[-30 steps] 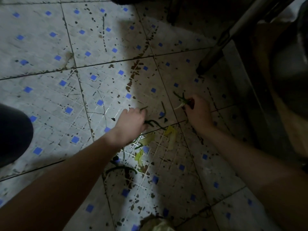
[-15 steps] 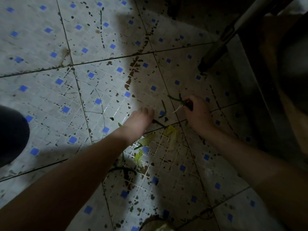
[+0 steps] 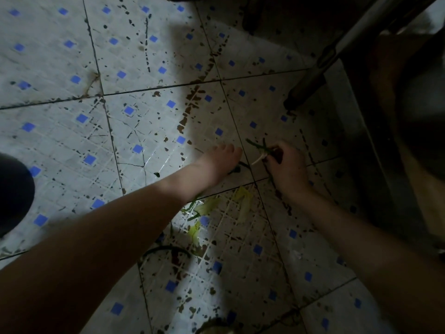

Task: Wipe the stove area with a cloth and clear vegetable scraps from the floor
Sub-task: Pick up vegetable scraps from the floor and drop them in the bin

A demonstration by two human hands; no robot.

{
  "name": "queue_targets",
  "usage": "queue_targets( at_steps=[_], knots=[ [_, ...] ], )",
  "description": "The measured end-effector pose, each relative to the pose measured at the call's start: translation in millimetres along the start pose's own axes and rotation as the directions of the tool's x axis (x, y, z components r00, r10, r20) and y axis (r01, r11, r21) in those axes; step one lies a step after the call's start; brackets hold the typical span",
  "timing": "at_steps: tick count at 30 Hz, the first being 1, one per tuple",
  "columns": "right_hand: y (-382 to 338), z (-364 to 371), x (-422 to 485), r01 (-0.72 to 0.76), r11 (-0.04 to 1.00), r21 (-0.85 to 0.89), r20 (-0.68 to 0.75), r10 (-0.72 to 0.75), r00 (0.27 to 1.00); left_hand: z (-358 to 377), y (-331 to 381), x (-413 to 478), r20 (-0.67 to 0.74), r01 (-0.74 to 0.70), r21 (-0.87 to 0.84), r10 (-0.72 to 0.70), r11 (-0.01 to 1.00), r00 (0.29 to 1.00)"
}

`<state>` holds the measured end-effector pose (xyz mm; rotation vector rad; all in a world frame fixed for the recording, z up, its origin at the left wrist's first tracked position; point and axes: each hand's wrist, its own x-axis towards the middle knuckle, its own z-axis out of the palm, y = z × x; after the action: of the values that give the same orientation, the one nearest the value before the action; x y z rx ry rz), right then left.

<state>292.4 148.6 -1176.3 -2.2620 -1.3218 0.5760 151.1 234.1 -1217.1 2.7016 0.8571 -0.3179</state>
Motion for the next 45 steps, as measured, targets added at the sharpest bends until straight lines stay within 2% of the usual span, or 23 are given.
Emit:
queue_targets(
  at_steps=[5,9,15,23,26,35,45],
  knots=[
    [6,-9,-6,-0.013,1.000,0.010,-0.024,0.013,1.000,14,5,6,-0.022,-0.113,0.146,0.117,0.983,0.993],
    [7,-12,-10,0.001,1.000,-0.004,-0.034,-0.001,0.999,21,3,4,0.029,-0.112,0.178,0.108,0.978,0.994],
    [6,-12,-9,0.004,0.999,-0.033,-0.012,-0.005,1.000,22,1,-5,0.034,-0.080,0.173,0.075,0.982,0.997],
    [6,-12,-10,0.017,0.999,-0.035,-0.004,-0.018,1.000,21,2,-14,0.162,-0.069,0.124,0.048,0.990,0.986],
    [4,-12,-11,0.014,0.999,-0.038,-0.009,-0.014,1.000,20,-2,-18,0.182,-0.025,0.050,0.015,0.998,0.983],
    [-13,-6,-11,0.039,0.997,-0.060,0.019,-0.038,0.999,4,-32,-49,-0.059,-0.011,0.027,0.013,1.000,0.998],
    [-56,7,-17,0.066,0.996,0.055,0.043,-0.069,0.997,-15,-72,-96,-0.114,0.145,0.028,-0.141,0.989,0.983]
  ],
)
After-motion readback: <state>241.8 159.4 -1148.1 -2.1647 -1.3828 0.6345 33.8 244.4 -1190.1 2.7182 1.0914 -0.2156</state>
